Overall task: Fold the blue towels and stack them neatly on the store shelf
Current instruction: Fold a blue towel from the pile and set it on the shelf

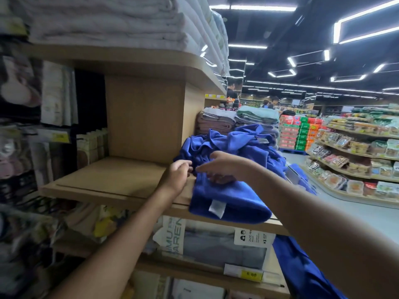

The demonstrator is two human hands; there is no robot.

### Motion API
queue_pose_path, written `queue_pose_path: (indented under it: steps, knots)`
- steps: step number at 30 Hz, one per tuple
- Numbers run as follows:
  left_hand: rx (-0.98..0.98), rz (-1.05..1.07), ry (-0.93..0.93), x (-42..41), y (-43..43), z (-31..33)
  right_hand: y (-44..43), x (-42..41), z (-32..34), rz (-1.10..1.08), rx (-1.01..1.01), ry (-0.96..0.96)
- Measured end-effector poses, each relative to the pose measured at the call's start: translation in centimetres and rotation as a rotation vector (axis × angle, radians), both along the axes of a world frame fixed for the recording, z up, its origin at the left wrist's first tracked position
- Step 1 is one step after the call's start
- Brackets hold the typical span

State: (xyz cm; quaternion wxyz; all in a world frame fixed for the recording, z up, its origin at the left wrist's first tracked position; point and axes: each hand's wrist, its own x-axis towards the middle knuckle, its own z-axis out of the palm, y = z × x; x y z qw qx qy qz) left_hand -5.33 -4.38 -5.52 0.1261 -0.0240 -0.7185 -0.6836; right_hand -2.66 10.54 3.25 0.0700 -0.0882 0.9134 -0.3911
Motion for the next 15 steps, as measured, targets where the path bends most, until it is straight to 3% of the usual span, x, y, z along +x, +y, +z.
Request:
queue_pose_path:
  steps: [3, 6, 10, 12, 15]
  knots:
    - [-0.128, -0.008, 0.064, 0.5, 0.3, 0.3, 1.4, 0.1, -1.1, -0.054, 0.067, 0.269]
    - [-0.407, -0.050, 0.148, 1.8, 1.3, 2.2, 4.9, 0.8, -1.6, -0.016, 0.245, 0.484]
    - [-0.911, -0.149, 0.223, 2.2, 5.2, 3.8, 7.5, 1.6, -3.2, 0.105, 0.503, 0.367]
    - [-1.136, -0.175, 0.163, 1.6, 6.2, 2.6, 7.6, 1.8, -4.3, 0.123, 0.611, 0.304]
    - [-1.219, -0.210, 0.014, 1.0, 5.5, 0.7, 7.6, 2.0, -5.3, 0.128, 0.700, 0.235]
